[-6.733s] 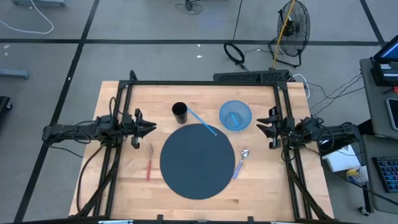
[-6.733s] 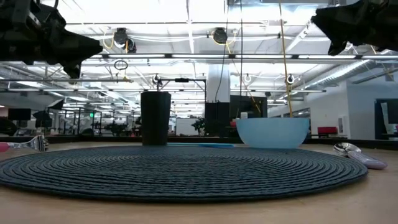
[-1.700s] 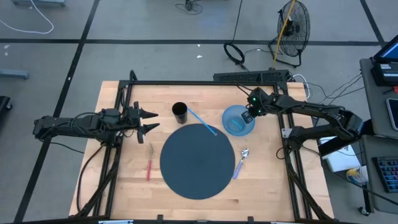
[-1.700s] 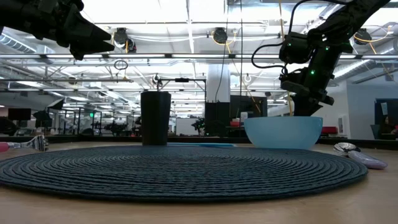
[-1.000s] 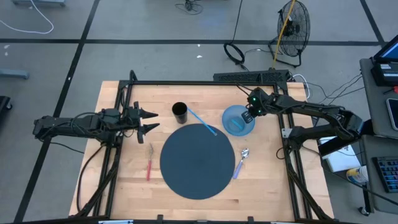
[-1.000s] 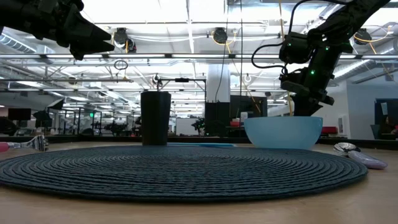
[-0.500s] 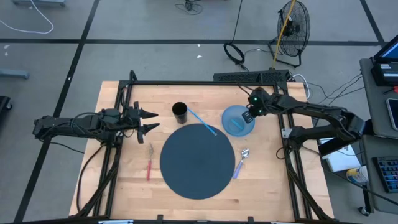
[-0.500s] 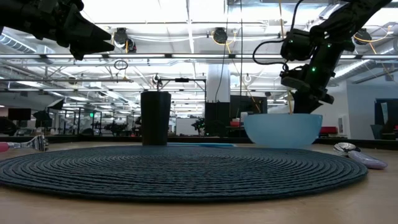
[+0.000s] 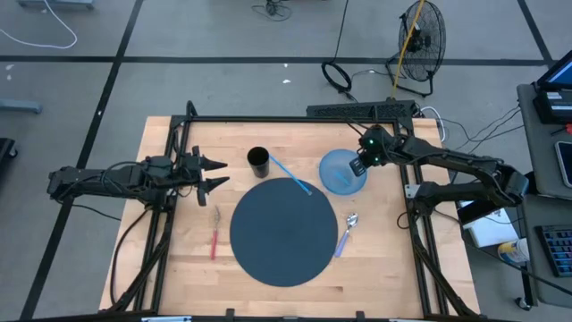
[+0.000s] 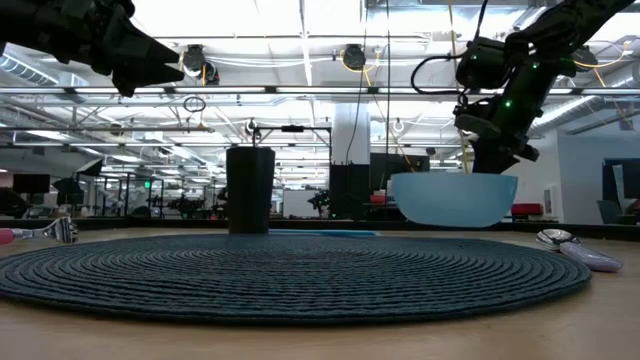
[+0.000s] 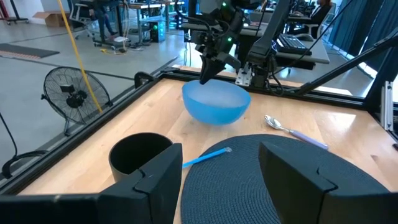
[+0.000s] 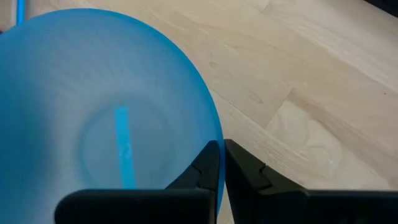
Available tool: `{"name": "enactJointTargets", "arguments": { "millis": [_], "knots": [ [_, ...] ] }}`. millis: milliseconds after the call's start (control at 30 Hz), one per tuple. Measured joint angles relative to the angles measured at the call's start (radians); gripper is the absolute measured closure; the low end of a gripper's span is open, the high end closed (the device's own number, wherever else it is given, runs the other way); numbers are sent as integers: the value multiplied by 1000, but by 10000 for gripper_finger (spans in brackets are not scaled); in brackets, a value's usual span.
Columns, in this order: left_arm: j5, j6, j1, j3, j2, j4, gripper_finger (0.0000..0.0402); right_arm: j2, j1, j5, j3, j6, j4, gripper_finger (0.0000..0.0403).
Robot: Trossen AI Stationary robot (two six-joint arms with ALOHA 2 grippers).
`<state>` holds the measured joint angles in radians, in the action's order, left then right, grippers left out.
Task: Pick & Place Utensil
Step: Put the blue bowl on the blue mat
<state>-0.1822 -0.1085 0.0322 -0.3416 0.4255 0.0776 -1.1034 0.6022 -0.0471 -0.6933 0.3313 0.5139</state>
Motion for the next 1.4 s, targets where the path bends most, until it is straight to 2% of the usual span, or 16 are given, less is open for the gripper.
{"name": "enactJointTargets", "arguments": {
  "millis": [500, 867, 1033, 1400],
  "knots": [
    [0, -5, 0, 0, 0, 0, 183, 10, -2, 53, 0, 1, 15, 396],
    [0, -4, 0, 0, 0, 0, 183, 141, -2, 55, 0, 3, 14, 396],
    [0, -3, 0, 0, 0, -1, 183, 192, -2, 107, 0, 28, 14, 397],
    [-1, -3, 0, 0, 0, -35, 183, 211, -154, 128, 0, 98, -30, 397]
  ]
}}
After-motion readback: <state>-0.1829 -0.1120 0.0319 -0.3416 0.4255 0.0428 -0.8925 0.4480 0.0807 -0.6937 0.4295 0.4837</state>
